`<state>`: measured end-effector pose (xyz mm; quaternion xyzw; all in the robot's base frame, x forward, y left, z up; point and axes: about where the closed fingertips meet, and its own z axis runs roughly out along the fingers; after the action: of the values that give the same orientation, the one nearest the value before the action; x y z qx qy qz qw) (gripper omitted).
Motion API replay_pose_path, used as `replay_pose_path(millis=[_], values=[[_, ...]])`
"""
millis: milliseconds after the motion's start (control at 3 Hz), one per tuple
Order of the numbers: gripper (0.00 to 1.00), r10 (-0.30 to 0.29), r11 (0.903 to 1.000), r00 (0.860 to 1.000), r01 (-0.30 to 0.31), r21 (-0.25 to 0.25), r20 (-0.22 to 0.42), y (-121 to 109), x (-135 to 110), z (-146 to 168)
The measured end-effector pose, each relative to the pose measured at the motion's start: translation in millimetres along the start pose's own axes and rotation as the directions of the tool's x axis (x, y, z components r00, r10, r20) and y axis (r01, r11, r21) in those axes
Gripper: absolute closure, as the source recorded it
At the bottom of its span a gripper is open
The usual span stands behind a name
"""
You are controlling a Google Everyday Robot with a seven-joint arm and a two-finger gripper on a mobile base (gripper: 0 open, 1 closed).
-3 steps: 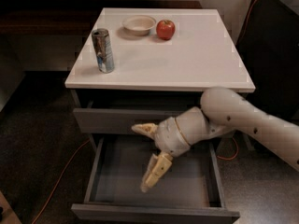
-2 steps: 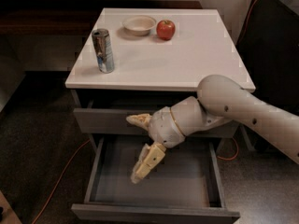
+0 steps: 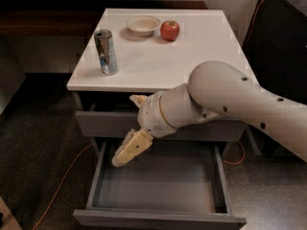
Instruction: Place redbull can into middle drawer
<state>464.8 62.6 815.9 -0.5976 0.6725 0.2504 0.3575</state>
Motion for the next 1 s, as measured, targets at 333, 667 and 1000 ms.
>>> replay_pose_path(millis=[333, 667, 1000], values=[[0.0, 0.009, 0.9993, 1.0, -0.009, 0.038, 0.003, -6, -7, -2], [0.0, 0.029, 0.9985, 1.0, -0.029, 0.047, 0.003, -6, -8, -3], [0.0, 0.044, 0.9942, 0.999, -0.043, 0.098, -0.014, -24, -17, -7]])
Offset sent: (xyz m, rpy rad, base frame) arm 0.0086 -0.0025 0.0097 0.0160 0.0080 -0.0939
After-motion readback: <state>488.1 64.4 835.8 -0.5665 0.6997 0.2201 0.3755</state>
